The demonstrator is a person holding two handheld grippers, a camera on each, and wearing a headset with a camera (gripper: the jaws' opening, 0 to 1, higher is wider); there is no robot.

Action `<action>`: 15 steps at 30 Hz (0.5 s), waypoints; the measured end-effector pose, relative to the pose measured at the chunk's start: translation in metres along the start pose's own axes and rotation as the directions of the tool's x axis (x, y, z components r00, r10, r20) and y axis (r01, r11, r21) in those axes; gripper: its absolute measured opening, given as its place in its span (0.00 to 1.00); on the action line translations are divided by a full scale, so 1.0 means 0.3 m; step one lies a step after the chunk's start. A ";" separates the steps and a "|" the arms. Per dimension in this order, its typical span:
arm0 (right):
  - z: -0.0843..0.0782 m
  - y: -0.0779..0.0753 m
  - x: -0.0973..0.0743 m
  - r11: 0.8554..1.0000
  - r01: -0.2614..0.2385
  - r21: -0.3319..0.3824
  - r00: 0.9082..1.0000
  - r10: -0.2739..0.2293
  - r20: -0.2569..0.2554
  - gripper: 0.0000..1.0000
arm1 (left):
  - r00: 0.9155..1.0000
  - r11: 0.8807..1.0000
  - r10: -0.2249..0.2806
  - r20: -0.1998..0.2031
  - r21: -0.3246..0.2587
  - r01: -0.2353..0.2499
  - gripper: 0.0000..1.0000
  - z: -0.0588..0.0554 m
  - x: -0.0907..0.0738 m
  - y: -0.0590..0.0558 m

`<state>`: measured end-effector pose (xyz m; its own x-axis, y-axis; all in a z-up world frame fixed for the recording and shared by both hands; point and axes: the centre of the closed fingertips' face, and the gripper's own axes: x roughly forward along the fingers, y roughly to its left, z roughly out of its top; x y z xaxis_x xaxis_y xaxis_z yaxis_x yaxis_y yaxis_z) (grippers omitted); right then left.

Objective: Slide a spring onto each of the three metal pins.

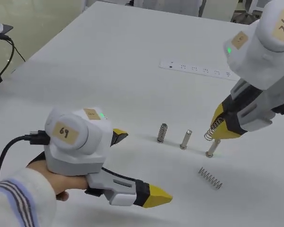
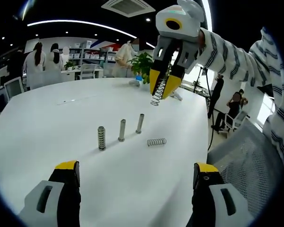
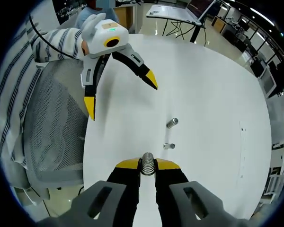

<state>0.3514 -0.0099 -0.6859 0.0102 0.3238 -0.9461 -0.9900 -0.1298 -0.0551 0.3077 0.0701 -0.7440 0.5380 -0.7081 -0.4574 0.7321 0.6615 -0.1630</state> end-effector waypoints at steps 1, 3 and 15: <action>0.000 -0.004 -0.001 1.000 0.003 0.000 1.000 -0.003 -0.004 0.08 | 1.000 1.000 0.004 0.001 0.000 -0.004 0.98 0.003 -0.001 0.002; -0.002 -0.020 0.000 1.000 0.008 -0.001 1.000 -0.008 -0.011 0.08 | 1.000 1.000 0.008 0.005 0.001 -0.008 0.98 0.006 -0.001 0.008; 0.000 -0.084 0.032 0.999 0.011 -0.050 0.998 -0.015 -0.068 0.08 | 1.000 1.000 0.006 -0.004 -0.005 -0.006 0.98 0.001 -0.005 0.009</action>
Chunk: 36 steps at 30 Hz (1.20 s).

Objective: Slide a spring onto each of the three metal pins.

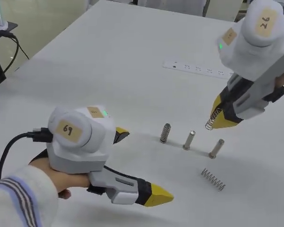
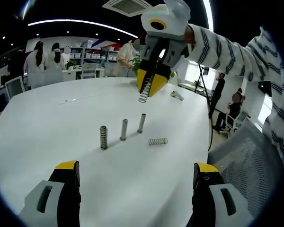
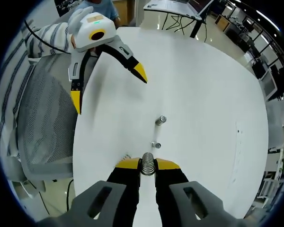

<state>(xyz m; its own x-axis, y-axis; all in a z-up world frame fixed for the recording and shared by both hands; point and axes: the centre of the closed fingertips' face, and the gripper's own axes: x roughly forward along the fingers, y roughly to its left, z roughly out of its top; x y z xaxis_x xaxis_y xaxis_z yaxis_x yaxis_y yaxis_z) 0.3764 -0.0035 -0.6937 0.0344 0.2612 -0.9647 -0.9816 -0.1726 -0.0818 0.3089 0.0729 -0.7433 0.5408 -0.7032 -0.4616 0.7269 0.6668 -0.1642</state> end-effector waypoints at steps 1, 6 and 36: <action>-0.001 -0.004 0.004 1.000 0.000 -0.005 1.000 0.000 -0.005 0.08 | 1.000 1.000 0.001 -0.001 0.001 -0.001 0.98 -0.001 -0.001 0.000; -0.015 -0.026 0.051 0.999 -0.003 -0.038 0.998 0.001 -0.062 0.08 | 1.000 1.000 0.002 -0.003 -0.007 -0.002 0.98 -0.003 -0.002 0.001; 0.000 -0.066 0.169 0.996 -0.066 -0.064 0.992 0.059 -0.109 0.08 | 1.000 0.999 -0.001 -0.019 -0.042 0.001 0.98 -0.018 -0.027 0.005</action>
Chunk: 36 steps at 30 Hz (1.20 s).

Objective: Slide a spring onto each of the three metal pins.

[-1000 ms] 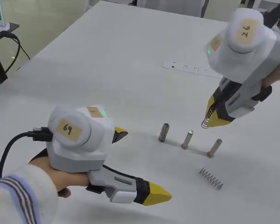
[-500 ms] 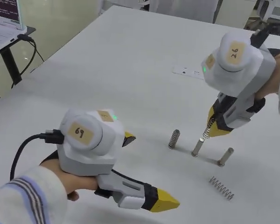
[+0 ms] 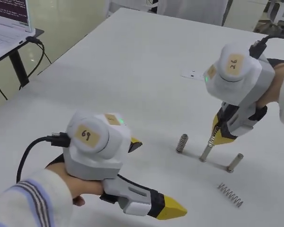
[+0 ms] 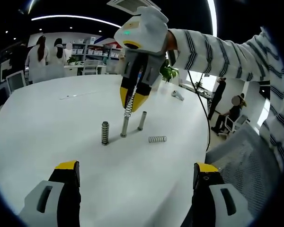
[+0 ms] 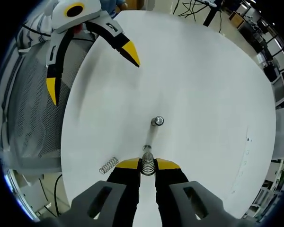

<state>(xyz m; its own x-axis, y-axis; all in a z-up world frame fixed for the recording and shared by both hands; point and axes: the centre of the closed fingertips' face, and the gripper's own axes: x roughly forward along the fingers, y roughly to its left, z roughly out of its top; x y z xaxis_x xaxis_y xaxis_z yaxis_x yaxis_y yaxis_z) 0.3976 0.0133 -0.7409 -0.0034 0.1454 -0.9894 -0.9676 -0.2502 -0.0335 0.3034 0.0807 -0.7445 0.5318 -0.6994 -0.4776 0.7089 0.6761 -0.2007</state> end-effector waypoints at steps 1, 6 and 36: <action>0.001 -0.002 0.002 1.000 0.001 0.000 1.000 -0.001 0.000 0.08 | 1.000 1.000 0.001 -0.002 0.001 -0.001 0.98 -0.001 -0.001 0.000; -0.012 -0.006 0.021 1.000 -0.003 0.008 1.000 0.004 -0.016 0.08 | 1.000 1.000 0.001 -0.013 -0.011 -0.001 0.98 -0.008 -0.006 -0.002; -0.034 -0.008 0.122 1.000 -0.020 0.004 0.999 0.020 -0.046 0.08 | 1.000 0.999 0.015 0.008 -0.039 -0.015 0.93 0.002 -0.020 0.006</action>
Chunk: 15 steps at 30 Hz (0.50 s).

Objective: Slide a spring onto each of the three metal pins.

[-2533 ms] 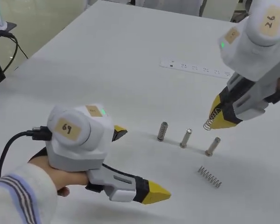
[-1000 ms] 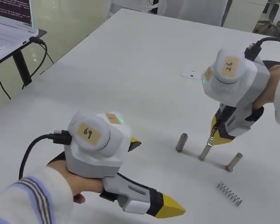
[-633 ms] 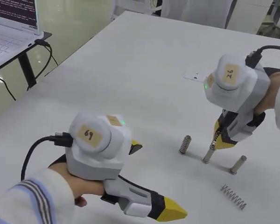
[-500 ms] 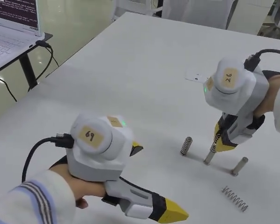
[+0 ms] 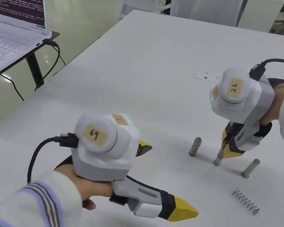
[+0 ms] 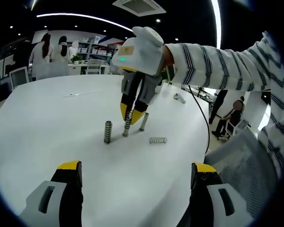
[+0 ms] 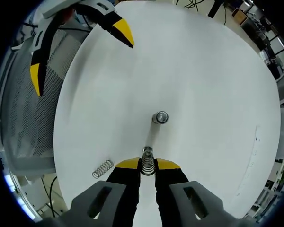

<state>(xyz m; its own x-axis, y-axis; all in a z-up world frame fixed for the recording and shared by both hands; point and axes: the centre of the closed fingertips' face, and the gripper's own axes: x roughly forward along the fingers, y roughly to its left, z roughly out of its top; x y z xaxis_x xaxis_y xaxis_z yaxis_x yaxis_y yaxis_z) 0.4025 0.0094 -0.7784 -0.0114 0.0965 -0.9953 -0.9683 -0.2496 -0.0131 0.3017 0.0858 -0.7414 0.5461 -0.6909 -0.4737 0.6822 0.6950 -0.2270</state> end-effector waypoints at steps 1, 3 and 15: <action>0.000 0.001 0.005 1.000 -0.001 -0.002 1.000 0.001 -0.002 0.08 | 1.000 1.000 -0.003 -0.009 0.003 0.003 0.93 -0.006 0.001 -0.001; 0.000 0.000 0.011 1.000 0.001 -0.004 1.000 -0.001 -0.006 0.08 | 1.000 1.000 -0.004 -0.017 0.006 0.005 0.93 -0.012 0.001 -0.001; -0.014 0.001 0.049 1.000 -0.013 0.007 1.000 0.013 -0.015 0.08 | 1.000 1.000 0.017 -0.024 0.004 -0.017 0.94 -0.017 -0.003 0.018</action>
<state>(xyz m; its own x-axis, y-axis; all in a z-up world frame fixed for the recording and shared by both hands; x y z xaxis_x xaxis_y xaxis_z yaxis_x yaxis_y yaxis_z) 0.4030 0.0068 -0.7935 -0.0198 0.0786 -0.9967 -0.9697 -0.2444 0.0000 0.3023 0.0912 -0.7464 0.5455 -0.6740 -0.4982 0.6750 0.7056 -0.2155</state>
